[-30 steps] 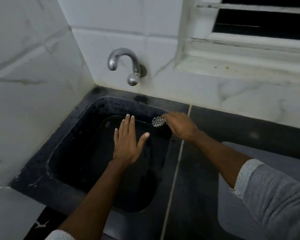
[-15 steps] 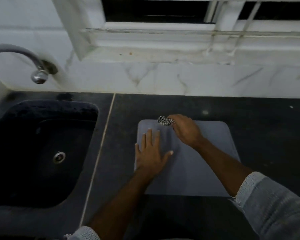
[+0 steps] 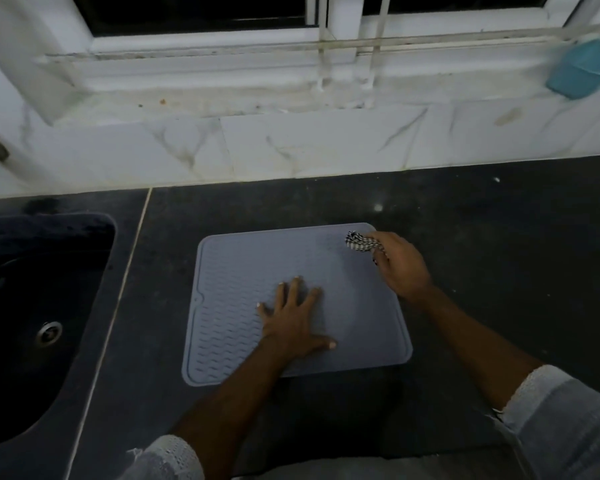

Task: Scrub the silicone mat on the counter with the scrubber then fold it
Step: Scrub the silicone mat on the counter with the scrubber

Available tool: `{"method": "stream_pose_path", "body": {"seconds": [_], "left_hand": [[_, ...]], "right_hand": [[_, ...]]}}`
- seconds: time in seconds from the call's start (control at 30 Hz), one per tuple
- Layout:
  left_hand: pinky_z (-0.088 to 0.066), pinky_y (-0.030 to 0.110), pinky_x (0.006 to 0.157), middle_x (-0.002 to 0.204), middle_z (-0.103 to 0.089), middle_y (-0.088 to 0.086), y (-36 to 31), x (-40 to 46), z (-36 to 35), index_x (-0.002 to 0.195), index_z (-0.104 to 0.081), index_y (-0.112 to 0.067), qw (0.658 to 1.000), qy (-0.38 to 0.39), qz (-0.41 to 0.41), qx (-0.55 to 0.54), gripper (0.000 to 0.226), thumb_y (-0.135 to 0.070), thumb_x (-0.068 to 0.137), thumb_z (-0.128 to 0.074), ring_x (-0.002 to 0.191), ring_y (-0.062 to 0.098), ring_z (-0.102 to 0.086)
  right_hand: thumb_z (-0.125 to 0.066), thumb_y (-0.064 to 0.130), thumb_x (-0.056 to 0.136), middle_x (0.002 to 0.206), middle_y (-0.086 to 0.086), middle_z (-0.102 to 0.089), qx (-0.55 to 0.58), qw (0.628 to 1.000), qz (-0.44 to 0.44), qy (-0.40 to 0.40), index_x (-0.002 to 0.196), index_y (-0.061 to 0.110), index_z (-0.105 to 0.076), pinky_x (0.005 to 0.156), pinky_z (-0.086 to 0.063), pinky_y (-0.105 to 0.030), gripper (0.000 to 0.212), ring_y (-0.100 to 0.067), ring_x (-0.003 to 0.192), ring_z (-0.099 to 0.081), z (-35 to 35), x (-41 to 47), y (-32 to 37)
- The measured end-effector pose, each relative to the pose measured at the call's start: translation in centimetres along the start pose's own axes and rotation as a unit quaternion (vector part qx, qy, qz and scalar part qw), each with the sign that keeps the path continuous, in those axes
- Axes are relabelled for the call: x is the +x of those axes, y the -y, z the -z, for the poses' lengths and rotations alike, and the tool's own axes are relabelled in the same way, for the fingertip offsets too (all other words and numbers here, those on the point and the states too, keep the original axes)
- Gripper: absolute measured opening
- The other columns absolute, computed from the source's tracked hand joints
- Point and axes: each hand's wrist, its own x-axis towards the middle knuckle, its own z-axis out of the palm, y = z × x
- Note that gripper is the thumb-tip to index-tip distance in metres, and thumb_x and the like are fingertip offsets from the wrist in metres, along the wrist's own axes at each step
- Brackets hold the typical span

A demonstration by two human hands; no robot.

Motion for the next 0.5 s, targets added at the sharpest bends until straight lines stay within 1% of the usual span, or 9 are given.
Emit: {"method": "stream_pose_path", "body": {"seconds": [0.13,0.27,0.37,0.43,0.5], "left_hand": [[-0.003,0.069,0.109,0.157,0.023,-0.002,-0.2,-0.2,0.4,0.149,0.004,-0.044,1.000,-0.003,-0.001,-0.003,0.111,-0.075,0.066,-0.063,0.144,0.031,0.019],[-0.002,0.069,0.109,0.157,0.024,-0.001,-0.2,-0.4,0.5,0.150,0.004,-0.042,1.000,0.003,-0.003,-0.007,0.111,-0.073,0.068,-0.064,0.143,0.032,0.020],[-0.001,0.070,0.109,0.157,0.026,0.000,-0.2,-0.3,0.6,0.150,0.004,-0.042,1.000,0.003,-0.005,0.003,0.110,-0.073,0.068,-0.063,0.143,0.031,0.022],[0.004,0.070,0.108,0.156,0.028,0.001,0.0,-0.1,0.5,0.149,0.006,-0.042,1.000,-0.004,-0.008,0.023,0.110,-0.077,0.068,-0.060,0.142,0.031,0.024],[0.010,0.068,0.105,0.155,0.029,0.001,0.5,0.3,0.9,0.149,0.009,-0.042,0.999,-0.020,-0.013,0.028,0.111,-0.082,0.067,-0.054,0.142,0.029,0.026]], "right_hand": [[-0.048,0.004,0.091,0.121,-0.017,-0.059,-0.001,1.000,-0.003,0.010,0.124,0.005,-0.054,0.093,-0.046,-0.044,0.033,-0.032,0.108,-0.056,0.3,-0.2,-1.3],[-0.047,0.004,0.092,0.121,-0.019,-0.059,0.010,1.000,-0.005,0.006,0.124,0.002,-0.054,0.094,-0.046,-0.045,0.033,-0.033,0.108,-0.056,0.4,0.2,-1.8],[-0.047,0.002,0.091,0.121,-0.019,-0.059,-0.001,1.000,0.014,0.011,0.124,0.003,-0.055,0.092,-0.046,-0.048,0.033,-0.034,0.107,-0.057,0.4,1.0,-2.0],[-0.052,0.005,0.090,0.121,-0.017,-0.060,-0.034,0.998,0.039,0.024,0.123,0.006,-0.057,0.090,-0.046,-0.049,0.034,-0.035,0.106,-0.057,0.4,2.0,-1.9],[-0.059,0.009,0.086,0.124,-0.012,-0.059,-0.074,0.994,0.066,0.036,0.123,0.013,-0.057,0.091,-0.044,-0.045,0.038,-0.031,0.109,-0.055,0.4,3.3,-1.7]]}}
